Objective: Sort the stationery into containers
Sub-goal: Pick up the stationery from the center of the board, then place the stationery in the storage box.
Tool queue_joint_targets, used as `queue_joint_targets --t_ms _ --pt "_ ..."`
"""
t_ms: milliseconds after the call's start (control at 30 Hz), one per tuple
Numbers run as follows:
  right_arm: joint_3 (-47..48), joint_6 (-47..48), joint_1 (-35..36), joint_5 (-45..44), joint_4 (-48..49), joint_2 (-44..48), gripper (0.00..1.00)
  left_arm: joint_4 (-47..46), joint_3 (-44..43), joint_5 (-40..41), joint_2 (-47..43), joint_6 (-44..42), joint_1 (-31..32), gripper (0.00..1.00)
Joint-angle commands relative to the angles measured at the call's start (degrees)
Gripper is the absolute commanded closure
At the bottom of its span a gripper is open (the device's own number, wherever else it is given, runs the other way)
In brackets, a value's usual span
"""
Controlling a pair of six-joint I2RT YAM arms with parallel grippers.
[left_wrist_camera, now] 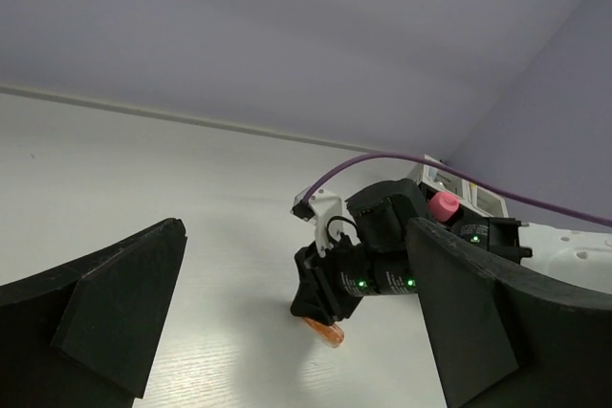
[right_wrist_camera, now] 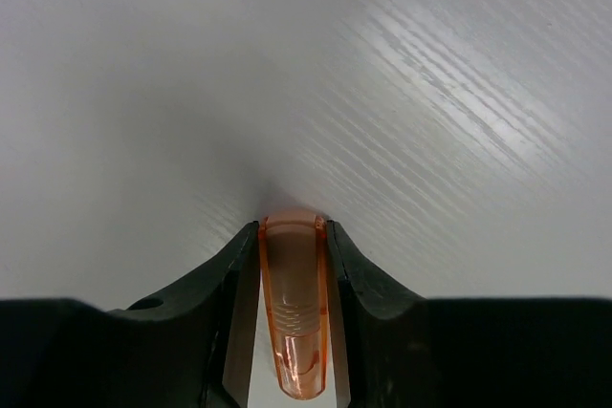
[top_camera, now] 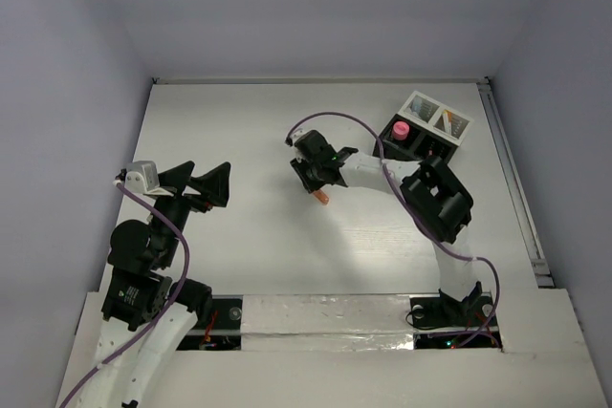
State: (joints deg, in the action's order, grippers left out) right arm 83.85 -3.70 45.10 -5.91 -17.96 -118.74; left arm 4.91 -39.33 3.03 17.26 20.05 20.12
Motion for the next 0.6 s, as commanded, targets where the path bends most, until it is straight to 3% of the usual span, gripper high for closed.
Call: queue_joint_targets --t_ms 0,167,267,400,500,567 --pt "-1.57 -1.39 0.51 -5.76 3.44 6.84 0.89 -3.32 0.22 -0.74 0.06 0.07 -0.43 0.01" --pt "-8.78 -2.18 -1.94 -20.06 15.30 22.80 0.88 -3.32 0.13 -0.65 0.15 -0.01 -0.43 0.01" --pt "-16.42 -3.76 -7.56 -25.79 24.61 30.82 0.88 -3.41 0.13 -0.65 -0.12 -0.01 -0.43 0.01" --pt "-27.23 -7.54 -17.05 -28.45 34.90 44.26 0.87 -3.41 0.13 -0.66 -0.38 0.07 -0.43 0.01" --pt "-34.97 -9.56 -23.03 -29.77 44.99 48.41 0.86 -3.33 0.22 -0.66 -0.38 0.16 -0.43 0.01" --pt "-37.44 -10.01 -25.92 -32.39 46.78 50.71 0.85 -3.41 0.22 -0.74 -0.12 0.07 -0.43 0.01"
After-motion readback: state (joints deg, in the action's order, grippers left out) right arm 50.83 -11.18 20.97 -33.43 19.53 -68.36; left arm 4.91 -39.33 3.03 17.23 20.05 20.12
